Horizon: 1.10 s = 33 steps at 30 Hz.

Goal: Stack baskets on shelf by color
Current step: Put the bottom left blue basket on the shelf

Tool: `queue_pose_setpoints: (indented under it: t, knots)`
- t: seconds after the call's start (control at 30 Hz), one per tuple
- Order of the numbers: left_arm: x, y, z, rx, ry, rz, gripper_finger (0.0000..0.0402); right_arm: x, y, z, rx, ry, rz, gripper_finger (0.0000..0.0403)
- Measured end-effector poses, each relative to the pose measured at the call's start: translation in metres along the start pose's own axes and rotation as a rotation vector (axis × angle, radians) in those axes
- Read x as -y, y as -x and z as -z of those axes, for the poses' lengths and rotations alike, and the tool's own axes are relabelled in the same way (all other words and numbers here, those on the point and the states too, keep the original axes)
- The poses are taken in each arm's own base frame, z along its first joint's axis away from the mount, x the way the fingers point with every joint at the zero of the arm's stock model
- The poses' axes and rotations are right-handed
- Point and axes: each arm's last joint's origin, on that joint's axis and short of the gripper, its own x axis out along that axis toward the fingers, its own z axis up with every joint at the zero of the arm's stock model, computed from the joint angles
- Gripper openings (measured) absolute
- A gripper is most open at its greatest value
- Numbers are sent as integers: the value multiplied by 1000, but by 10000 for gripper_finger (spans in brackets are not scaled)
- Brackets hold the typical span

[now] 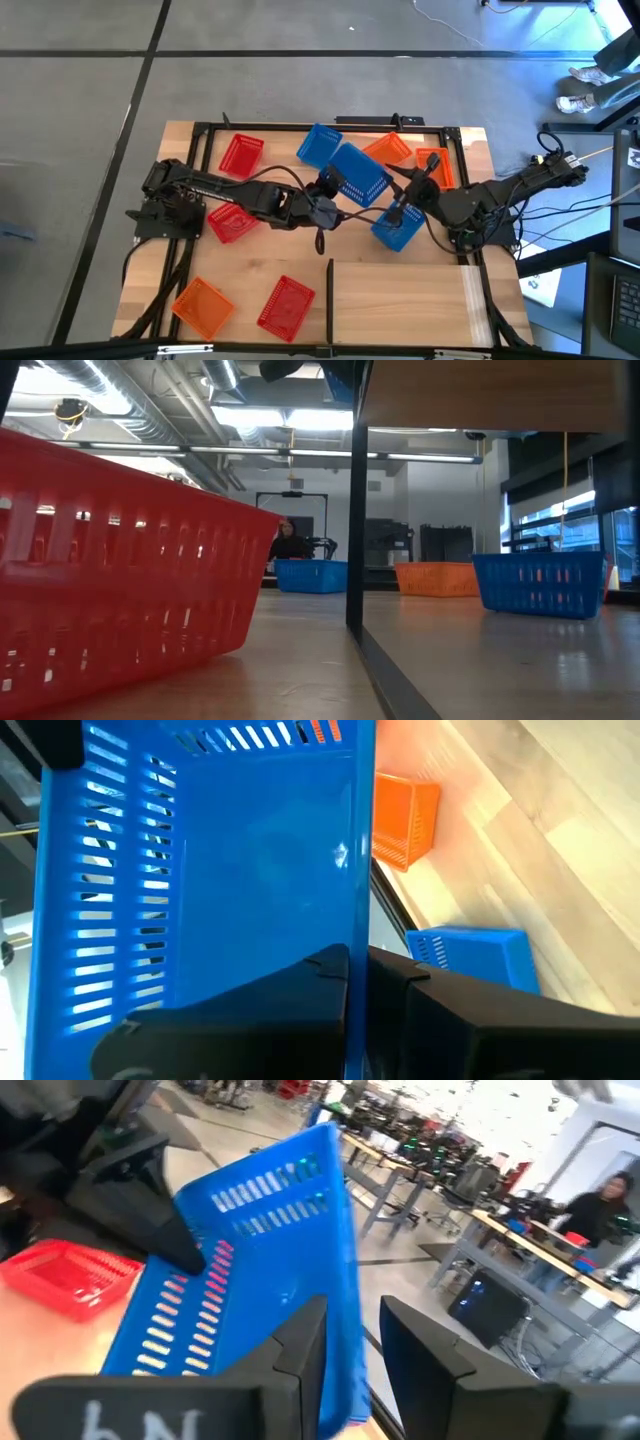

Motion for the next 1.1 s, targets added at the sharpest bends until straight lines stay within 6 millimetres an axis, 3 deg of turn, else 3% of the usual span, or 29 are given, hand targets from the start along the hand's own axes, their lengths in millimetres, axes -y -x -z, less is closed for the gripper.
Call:
queue_pose_setpoints:
  t: [0.33, 0.57, 0.93, 1.1]
  knots:
    - [1, 4, -4, 17, 6, -10, 0, 5, -11, 9, -62, -55, -15, 92]
    - [1, 5, -5, 19, 13, -9, 0, 5, -12, 9, -59, -66, -42, 11]
    - [1, 5, -5, 19, 7, -10, 2, 5, -12, 9, -58, -121, -66, 5]
    - [0, 4, -4, 18, 15, -14, 27, 4, -12, 8, -58, -154, -74, 4]
